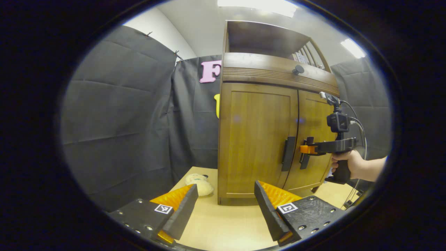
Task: Open the right door of the double-door shoe cabinet with the right hand, and open the left door with the left hand.
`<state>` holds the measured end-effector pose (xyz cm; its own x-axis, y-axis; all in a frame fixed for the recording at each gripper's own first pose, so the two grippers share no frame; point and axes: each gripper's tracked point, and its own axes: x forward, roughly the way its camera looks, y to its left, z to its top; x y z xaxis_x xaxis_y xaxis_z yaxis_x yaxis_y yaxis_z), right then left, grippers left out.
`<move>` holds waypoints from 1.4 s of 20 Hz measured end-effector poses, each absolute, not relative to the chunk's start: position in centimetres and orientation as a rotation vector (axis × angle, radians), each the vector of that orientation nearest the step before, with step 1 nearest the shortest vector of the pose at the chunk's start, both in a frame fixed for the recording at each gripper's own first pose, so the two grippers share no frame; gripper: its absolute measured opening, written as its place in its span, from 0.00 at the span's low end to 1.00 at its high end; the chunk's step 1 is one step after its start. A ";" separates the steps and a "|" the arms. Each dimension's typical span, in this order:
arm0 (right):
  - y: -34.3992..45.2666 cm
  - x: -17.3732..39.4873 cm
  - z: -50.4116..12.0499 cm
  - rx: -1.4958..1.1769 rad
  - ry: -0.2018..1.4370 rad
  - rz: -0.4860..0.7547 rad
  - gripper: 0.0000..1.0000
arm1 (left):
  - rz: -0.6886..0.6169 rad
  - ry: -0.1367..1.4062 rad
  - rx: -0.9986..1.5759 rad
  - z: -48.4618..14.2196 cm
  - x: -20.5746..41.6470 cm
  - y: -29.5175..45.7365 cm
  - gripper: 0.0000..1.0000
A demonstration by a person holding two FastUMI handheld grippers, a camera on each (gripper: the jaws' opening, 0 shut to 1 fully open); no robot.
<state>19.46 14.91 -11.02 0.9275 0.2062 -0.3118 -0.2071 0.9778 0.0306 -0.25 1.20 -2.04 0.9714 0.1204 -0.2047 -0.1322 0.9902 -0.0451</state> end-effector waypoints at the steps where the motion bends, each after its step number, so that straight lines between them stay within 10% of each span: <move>1: 14.8 19.2 -11.0 -0.001 0.321 0.210 0.31 | 0.128 0.206 -0.051 -2.1 -0.4 1.2 0.97; 28: 13.0 14.1 -11.3 0.044 0.357 0.263 0.28 | 0.050 0.186 -0.008 -2.4 6.1 0.8 0.97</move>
